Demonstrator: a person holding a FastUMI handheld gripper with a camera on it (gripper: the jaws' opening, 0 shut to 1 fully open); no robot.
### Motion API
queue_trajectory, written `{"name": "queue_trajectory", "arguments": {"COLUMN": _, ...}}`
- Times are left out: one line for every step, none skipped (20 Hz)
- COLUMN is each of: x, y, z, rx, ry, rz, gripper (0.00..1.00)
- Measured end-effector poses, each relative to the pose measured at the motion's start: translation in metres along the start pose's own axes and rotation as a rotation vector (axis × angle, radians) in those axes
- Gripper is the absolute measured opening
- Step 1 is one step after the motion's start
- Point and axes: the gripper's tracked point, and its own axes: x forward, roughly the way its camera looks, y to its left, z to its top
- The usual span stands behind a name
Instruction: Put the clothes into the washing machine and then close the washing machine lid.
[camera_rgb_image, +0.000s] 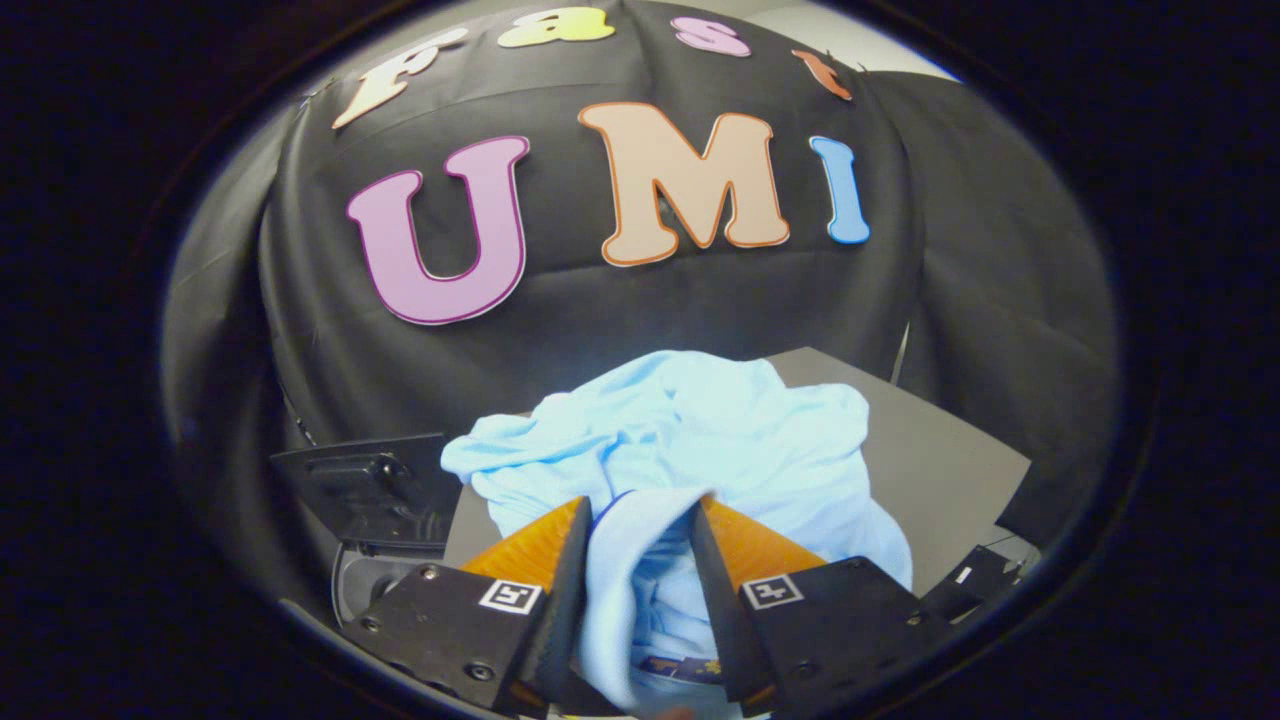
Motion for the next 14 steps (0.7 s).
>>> {"name": "queue_trajectory", "arguments": {"x": 0.001, "y": -0.001, "z": -0.004, "rx": -0.031, "ry": 0.030, "rz": -0.013, "gripper": 0.57}}
{"name": "queue_trajectory", "arguments": {"x": 0.003, "y": -0.001, "z": -0.005, "rx": -0.064, "ry": 0.041, "rz": -0.006, "gripper": 0.43}}
{"name": "queue_trajectory", "arguments": {"x": 0.003, "y": 0.002, "z": -0.003, "rx": -0.062, "ry": 0.030, "rz": -0.012, "gripper": 0.28}}
{"name": "queue_trajectory", "arguments": {"x": 0.003, "y": 0.002, "z": -0.002, "rx": -0.083, "ry": 0.011, "rz": -0.008, "gripper": 0.14}}
{"name": "queue_trajectory", "arguments": {"x": 0.002, "y": 0.001, "z": 0.001, "rx": -0.086, "ry": -0.010, "rz": -0.004, "gripper": 0.07}}
{"name": "queue_trajectory", "arguments": {"x": -0.001, "y": 0.003, "z": 0.004, "rx": -0.064, "ry": -0.035, "rz": 0.004, "gripper": 0.05}}
{"name": "queue_trajectory", "arguments": {"x": -0.002, "y": 0.005, "z": 0.007, "rx": -0.031, "ry": -0.064, "rz": 0.016, "gripper": 0.05}}
{"name": "queue_trajectory", "arguments": {"x": -0.004, "y": 0.009, "z": 0.014, "rx": 0.002, "ry": -0.105, "rz": 0.035, "gripper": 0.05}}
{"name": "queue_trajectory", "arguments": {"x": -0.011, "y": 0.013, "z": 0.020, "rx": 0.029, "ry": -0.139, "rz": 0.050, "gripper": 0.04}}
{"name": "queue_trajectory", "arguments": {"x": -0.016, "y": 0.017, "z": 0.025, "rx": 0.037, "ry": -0.162, "rz": 0.049, "gripper": 0.04}}
{"name": "queue_trajectory", "arguments": {"x": -0.020, "y": 0.021, "z": 0.027, "rx": 0.032, "ry": -0.170, "rz": 0.041, "gripper": 0.04}}
{"name": "queue_trajectory", "arguments": {"x": -0.024, "y": 0.029, "z": 0.030, "rx": 0.011, "ry": -0.172, "rz": 0.043, "gripper": 0.04}}
{"name": "queue_trajectory", "arguments": {"x": -0.028, "y": 0.041, "z": 0.034, "rx": -0.006, "ry": -0.183, "rz": 0.051, "gripper": 0.04}}
{"name": "queue_trajectory", "arguments": {"x": -0.032, "y": 0.056, "z": 0.040, "rx": -0.010, "ry": -0.192, "rz": 0.066, "gripper": 0.04}}
